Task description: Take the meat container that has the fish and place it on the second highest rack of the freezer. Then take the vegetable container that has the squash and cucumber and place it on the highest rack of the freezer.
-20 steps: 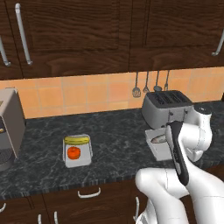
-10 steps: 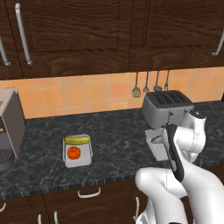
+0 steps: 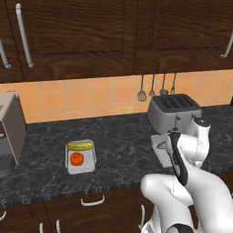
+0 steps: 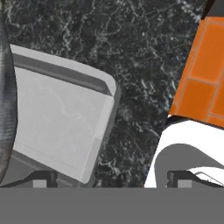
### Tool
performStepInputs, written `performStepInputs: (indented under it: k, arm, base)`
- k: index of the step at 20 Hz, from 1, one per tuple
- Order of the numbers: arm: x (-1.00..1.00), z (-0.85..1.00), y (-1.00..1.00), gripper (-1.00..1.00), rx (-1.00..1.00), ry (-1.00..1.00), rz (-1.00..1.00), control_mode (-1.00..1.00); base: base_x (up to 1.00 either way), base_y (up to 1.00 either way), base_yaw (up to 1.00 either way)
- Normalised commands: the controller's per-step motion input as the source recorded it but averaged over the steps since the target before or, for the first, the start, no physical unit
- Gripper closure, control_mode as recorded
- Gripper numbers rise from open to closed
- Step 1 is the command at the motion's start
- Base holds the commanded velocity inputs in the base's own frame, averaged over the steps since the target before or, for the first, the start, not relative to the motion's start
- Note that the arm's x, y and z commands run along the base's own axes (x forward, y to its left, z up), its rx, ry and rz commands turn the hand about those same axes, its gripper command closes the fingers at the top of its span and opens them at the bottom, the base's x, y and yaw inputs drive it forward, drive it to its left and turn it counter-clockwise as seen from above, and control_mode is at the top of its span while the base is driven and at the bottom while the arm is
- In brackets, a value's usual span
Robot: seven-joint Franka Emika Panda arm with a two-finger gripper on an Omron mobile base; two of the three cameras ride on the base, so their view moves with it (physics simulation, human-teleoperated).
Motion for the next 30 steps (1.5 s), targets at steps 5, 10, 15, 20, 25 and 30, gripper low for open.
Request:
performStepInputs:
  k: [5, 10, 15, 20, 25, 30]
  arm:
    - [0.12, -0.17, 0.00, -1.00, 0.00, 0.00, 0.00, -1.00]
    - [0.15, -0.25, 0.00, -1.00, 0.00, 0.00, 0.00, -1.00]
    - [0.09, -0.31, 0.00, -1.00, 0.00, 0.00, 0.00, -1.00]
    - [0.03, -0.28, 0.07, 1.00, 0.00, 0.00, 0.00, -1.00]
    - [-0.01, 0.00, 0.02, 1.00, 0.00, 0.00, 0.00, -1.00]
    - [-0.28, 0.33, 0.03, 1.00, 0.00, -0.11, 0.00, -1.00]
  base:
    - [0.00, 0.00, 0.00]
    - [0.00, 0.00, 0.00]
    - [0.00, 0.00, 0.00]
    - [0.00, 0.00, 0.00]
    - [0.00, 0.00, 0.00]
    - [0.00, 0.00, 0.00]
